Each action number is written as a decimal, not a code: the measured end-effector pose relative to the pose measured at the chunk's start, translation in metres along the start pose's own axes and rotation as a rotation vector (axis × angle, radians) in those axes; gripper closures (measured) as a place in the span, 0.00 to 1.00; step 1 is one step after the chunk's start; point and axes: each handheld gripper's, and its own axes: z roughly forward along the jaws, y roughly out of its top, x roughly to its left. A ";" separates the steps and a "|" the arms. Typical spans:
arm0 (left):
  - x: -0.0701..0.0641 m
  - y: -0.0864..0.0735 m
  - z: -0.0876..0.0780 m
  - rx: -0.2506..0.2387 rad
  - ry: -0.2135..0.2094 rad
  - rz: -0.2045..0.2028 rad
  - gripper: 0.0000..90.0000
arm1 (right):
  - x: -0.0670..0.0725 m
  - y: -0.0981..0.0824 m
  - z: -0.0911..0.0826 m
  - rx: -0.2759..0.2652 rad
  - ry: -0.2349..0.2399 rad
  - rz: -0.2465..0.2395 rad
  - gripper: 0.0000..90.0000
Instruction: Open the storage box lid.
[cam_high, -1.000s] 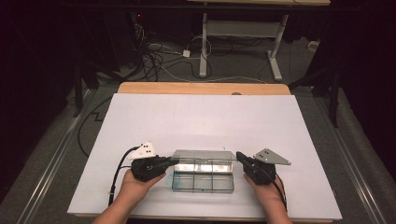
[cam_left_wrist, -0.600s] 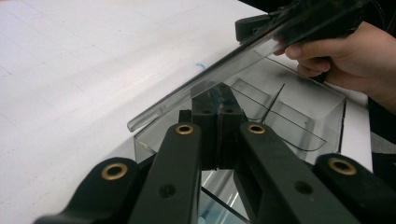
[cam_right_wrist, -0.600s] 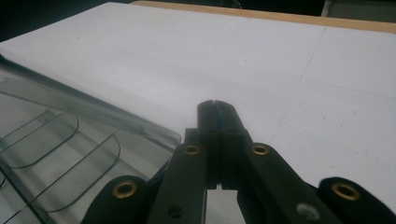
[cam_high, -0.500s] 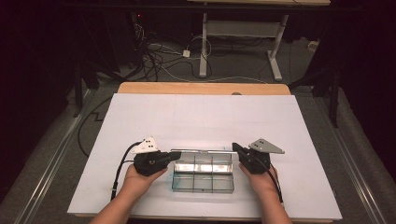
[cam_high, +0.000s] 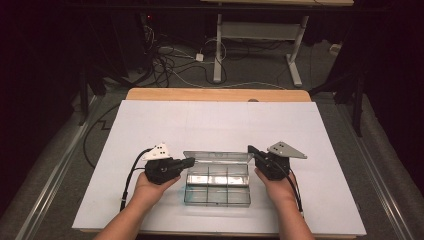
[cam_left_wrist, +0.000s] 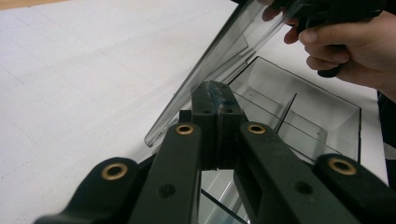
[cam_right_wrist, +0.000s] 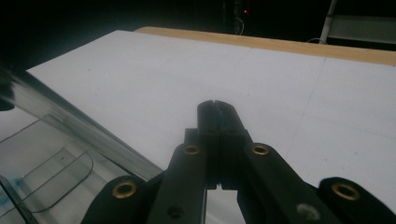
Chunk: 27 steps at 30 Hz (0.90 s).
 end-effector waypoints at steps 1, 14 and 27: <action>0.000 0.000 0.000 0.001 -0.001 0.001 0.97 | 0.000 0.002 0.000 -0.004 0.001 0.000 1.00; 0.009 -0.001 0.002 -0.007 0.011 -0.012 0.97 | 0.002 0.010 0.001 -0.032 0.001 -0.007 1.00; 0.016 -0.002 0.007 -0.004 0.018 -0.037 0.97 | 0.000 0.010 0.008 -0.035 0.011 -0.001 1.00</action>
